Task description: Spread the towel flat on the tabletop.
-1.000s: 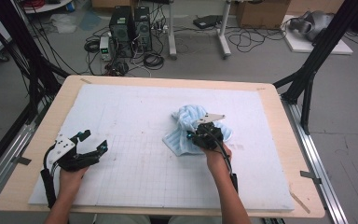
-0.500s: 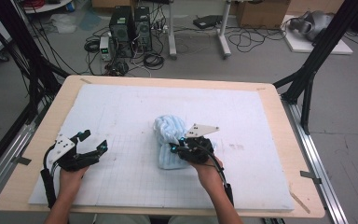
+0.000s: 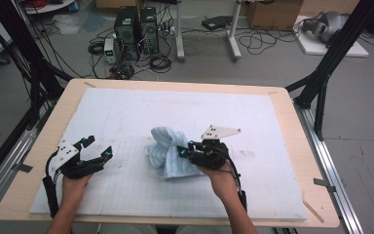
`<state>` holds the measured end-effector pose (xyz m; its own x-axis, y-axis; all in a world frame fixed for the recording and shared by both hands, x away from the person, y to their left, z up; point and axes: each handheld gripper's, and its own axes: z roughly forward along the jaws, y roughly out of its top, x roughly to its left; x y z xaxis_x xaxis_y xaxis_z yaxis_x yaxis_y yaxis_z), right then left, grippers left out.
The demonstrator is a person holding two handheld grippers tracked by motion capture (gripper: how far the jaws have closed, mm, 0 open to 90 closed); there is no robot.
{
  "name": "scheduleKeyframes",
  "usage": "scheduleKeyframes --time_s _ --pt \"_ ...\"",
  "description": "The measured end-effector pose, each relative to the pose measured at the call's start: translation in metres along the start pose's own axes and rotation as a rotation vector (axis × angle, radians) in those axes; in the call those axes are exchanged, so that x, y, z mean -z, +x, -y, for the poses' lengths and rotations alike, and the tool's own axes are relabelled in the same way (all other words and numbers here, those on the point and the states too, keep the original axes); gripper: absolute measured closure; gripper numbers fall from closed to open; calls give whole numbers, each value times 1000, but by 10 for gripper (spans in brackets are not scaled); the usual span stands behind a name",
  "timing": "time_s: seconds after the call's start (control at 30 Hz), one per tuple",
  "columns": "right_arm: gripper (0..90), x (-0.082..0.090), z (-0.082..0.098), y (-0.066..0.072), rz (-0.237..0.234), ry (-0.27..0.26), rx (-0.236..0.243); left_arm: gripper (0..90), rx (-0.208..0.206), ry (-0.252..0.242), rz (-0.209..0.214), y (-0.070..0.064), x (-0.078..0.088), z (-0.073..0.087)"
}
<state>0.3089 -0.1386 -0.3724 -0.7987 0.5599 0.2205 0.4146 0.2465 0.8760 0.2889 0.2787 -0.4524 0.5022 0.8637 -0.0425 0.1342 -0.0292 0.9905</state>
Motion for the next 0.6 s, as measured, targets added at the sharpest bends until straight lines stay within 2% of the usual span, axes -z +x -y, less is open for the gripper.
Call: scheduleKeyframes --time_s 0.13,0.27,0.33,0.37,0.4,0.43,0.47,0.53,0.6 --pt "725 -10 4 -28 80 44 -46 190 3 -3 1 0 0 0" --pt "696 -19 9 -46 175 105 -37 190 6 -3 0 0 0 0" --pt "648 -20 11 -53 217 127 -38 190 3 -3 1 0 0 0" --pt "567 -19 12 -57 247 127 -35 190 3 -3 1 0 0 0" --pt "567 -19 12 -57 247 127 -35 190 3 -3 2 0 0 0" --pt "485 -15 12 -58 258 109 -42 190 1 -3 2 0 0 0" --pt "485 -15 12 -58 258 109 -42 190 2 0 3 0 0 0" --pt "405 -7 10 -56 294 85 -4 190 4 -1 3 0 0 0" --pt "370 3 8 -53 300 47 24 190 0 0 3 0 0 0"
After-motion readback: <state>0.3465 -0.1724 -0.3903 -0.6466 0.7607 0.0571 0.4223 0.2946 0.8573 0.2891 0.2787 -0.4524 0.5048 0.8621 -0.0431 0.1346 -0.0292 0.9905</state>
